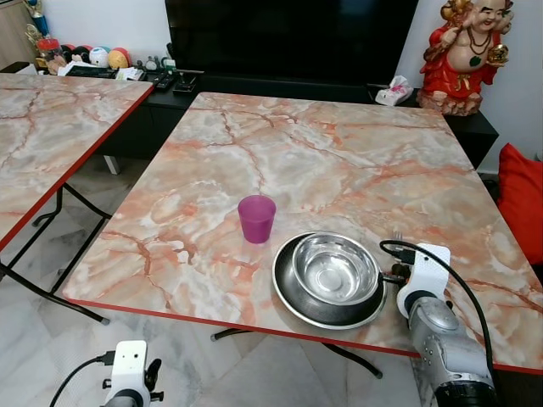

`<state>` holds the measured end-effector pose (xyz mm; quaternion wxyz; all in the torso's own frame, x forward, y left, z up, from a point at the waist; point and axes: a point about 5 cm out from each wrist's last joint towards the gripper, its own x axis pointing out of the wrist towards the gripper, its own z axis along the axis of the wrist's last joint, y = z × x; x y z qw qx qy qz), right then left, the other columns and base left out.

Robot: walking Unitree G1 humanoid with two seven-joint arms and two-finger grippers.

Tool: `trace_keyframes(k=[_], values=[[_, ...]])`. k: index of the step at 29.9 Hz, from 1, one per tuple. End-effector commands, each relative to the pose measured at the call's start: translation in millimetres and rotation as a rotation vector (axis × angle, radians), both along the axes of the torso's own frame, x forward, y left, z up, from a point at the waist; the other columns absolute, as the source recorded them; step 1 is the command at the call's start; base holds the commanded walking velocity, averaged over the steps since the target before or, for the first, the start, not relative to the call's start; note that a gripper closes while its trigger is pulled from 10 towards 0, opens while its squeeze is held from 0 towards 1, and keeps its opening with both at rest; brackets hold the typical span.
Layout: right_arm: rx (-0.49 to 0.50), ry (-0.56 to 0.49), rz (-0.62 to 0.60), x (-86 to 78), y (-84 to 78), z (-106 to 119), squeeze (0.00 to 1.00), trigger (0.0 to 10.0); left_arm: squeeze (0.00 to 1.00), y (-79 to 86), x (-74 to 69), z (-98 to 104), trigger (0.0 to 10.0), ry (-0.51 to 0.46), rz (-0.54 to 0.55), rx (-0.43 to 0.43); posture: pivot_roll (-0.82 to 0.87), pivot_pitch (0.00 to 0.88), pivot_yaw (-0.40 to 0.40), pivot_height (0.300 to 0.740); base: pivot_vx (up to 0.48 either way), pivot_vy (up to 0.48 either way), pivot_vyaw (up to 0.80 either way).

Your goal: Setting the table

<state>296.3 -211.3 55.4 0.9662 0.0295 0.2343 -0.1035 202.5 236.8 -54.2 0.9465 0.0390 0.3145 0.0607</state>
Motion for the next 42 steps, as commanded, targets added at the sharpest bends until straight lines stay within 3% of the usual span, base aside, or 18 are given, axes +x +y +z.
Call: trace_keyframes(k=[1,6,7,8,15,22,23,35,42], values=[[-0.002,-0.005,0.009,2.6,2.7,-0.3,0.00,10.0,0.00,0.1,-0.9,-0.8,10.0,0.009,-0.005,-0.001,0.11,0.000,-0.028,0.740,0.000,0.000,0.00],[0.004,-0.006,0.009,3.1,3.2,-1.1,0.00,10.0,0.00,0.0,-0.9,-0.8,10.0,0.009,-0.005,-0.001,0.11,0.000,-0.027,0.740,0.000,0.000,0.00],[0.006,-0.006,0.009,3.2,3.3,-1.3,0.18,10.0,0.00,-0.2,-0.9,-0.8,10.0,0.008,-0.006,-0.001,0.11,0.000,-0.028,0.740,0.000,0.000,0.00],[0.006,-0.006,0.007,3.3,3.1,-1.6,0.74,10.0,0.00,-0.4,-0.9,-0.8,10.0,0.008,-0.007,-0.001,0.11,0.000,-0.029,0.740,0.000,0.000,0.00],[0.003,-0.006,0.003,3.7,2.5,-2.3,0.71,10.0,0.00,-0.8,-0.7,-0.8,10.0,0.007,-0.007,-0.002,0.11,0.000,-0.030,0.740,0.000,0.000,0.00],[-0.003,-0.019,-0.004,5.1,1.6,-0.4,0.61,10.0,0.00,-0.6,-0.4,-0.5,10.0,0.006,-0.007,0.001,0.11,0.000,-0.029,0.740,0.000,0.000,0.00],[-0.006,-0.026,-0.005,5.6,1.5,1.0,0.00,10.0,0.00,-0.5,-0.3,-0.5,10.0,0.006,-0.007,0.001,0.11,0.000,-0.029,0.740,0.000,0.000,0.00],[-0.026,-0.065,-0.030,9.1,-2.0,9.7,0.00,10.0,0.00,-1.3,0.0,-0.4,10.0,0.004,-0.011,0.001,0.11,0.000,-0.029,0.740,0.000,0.000,0.00],[-0.030,-0.157,-0.064,12.8,-6.8,21.7,0.00,10.0,0.00,-1.8,-0.1,-0.6,10.0,0.005,-0.013,0.000,0.11,0.000,-0.029,0.740,0.000,0.000,0.00]])
